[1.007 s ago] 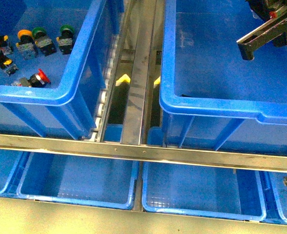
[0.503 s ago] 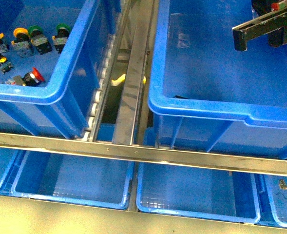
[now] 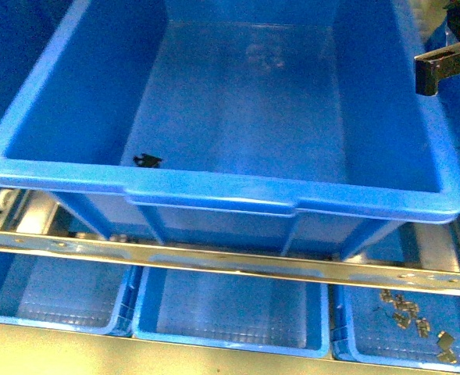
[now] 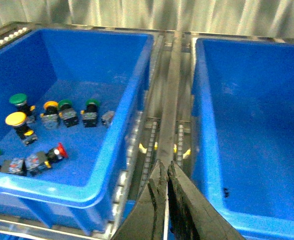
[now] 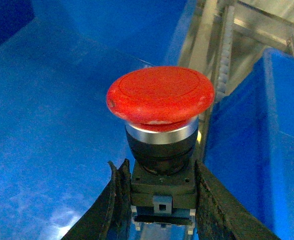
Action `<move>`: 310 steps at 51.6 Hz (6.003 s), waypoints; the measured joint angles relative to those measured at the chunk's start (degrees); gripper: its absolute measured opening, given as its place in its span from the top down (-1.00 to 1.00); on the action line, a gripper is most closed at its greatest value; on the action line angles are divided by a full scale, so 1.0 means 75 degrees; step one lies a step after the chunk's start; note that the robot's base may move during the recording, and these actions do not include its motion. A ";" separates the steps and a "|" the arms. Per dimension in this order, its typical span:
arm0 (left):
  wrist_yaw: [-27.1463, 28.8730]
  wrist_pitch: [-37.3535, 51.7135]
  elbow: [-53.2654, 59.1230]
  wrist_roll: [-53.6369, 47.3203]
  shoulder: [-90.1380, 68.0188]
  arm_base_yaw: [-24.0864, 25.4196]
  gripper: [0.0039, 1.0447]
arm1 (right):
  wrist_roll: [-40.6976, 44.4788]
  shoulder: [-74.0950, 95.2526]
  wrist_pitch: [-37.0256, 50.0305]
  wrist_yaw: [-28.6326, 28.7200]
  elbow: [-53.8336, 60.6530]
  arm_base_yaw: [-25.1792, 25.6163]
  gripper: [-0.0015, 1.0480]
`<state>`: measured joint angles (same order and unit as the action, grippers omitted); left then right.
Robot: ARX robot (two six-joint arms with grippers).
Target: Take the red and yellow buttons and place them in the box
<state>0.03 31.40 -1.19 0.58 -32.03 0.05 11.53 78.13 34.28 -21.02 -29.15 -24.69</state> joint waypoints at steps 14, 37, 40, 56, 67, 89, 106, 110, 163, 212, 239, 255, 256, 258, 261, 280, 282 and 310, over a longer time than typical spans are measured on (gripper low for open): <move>0.0000 -0.1011 0.0003 0.0003 0.1090 0.0000 0.96 | -0.0003 0.0000 0.0029 0.0029 0.0003 0.0015 0.50; -0.0032 -0.2259 0.0003 -0.0006 0.2343 -0.0006 0.96 | -0.0020 0.0073 0.0341 0.0035 0.0026 0.0210 0.50; -0.0026 -0.2369 0.0003 -0.0003 0.2457 -0.0006 0.96 | -0.0020 0.0090 0.0370 0.0102 0.0026 0.0192 0.50; -0.0006 -0.3095 0.0003 -0.0006 0.3174 -0.0006 0.96 | -0.0023 0.0216 0.0417 0.0210 0.0026 0.0152 0.50; 0.0000 -0.4164 0.0003 -0.0017 0.4130 -0.0006 0.96 | -0.0020 0.0219 0.0417 0.0291 0.0026 0.0300 0.50; 0.0000 -0.4191 0.0003 -0.0015 0.4156 -0.0006 0.68 | -0.0181 0.0376 0.0475 0.0449 0.0032 0.0606 0.50; 0.0000 -0.4191 0.0003 -0.0015 0.4159 -0.0006 -0.48 | 0.0085 0.3200 0.0169 0.1818 -0.2582 0.1746 0.50; -0.0003 -0.4191 0.0003 -0.0015 0.4159 -0.0006 -0.82 | 0.0096 0.4237 -0.0463 0.2002 -0.3914 0.1970 0.50; -0.0003 -0.4191 0.0003 -0.0026 0.4159 -0.0006 -0.86 | -0.0143 0.6726 -0.3477 0.1343 -0.7577 0.1836 0.66; 0.0000 -0.4191 0.0003 -0.0026 0.4159 -0.0006 -0.86 | -0.1664 -0.1413 0.2713 0.1609 0.2259 0.2066 0.49; 0.0003 -0.4191 0.0003 -0.0026 0.4159 -0.0006 -0.86 | -0.1571 -0.3698 0.1731 0.2745 0.3634 0.3194 0.93; 0.0000 -0.4191 0.0003 -0.0026 0.4159 -0.0006 -0.86 | -0.1568 -0.5808 -0.0061 0.2786 0.3716 0.3267 0.93; 0.0000 -0.4191 0.0003 -0.0026 0.4159 -0.0006 -0.86 | -0.1568 -0.5858 -0.0111 0.2783 0.3716 0.3267 0.93; 0.0000 -0.4191 0.0003 -0.0026 0.4159 -0.0006 -0.86 | -0.1568 -0.6050 -0.0300 0.2783 0.3716 0.3267 0.93; -0.0003 -0.4191 0.0003 -0.0026 0.4159 -0.0006 -0.86 | -0.1568 -0.6312 -0.0542 0.2783 0.3719 0.3267 0.93; 0.0000 -0.4191 0.0003 -0.0026 0.4159 -0.0006 -0.86 | -0.1568 -0.7769 -0.1920 0.2783 0.3719 0.3267 0.93; 0.0000 -0.4191 0.0003 -0.0026 0.4159 -0.0006 -0.86 | -0.1568 -0.7895 -0.2043 0.2783 0.3719 0.3267 0.93; -0.0003 -0.4191 0.0003 -0.0026 0.4159 -0.0006 -0.86 | -0.1568 -0.9355 -0.3561 0.2783 0.3716 0.3267 0.93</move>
<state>0.01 -0.03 -1.17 0.38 -0.84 0.01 -0.23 7.97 7.57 -0.14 -1.28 -0.19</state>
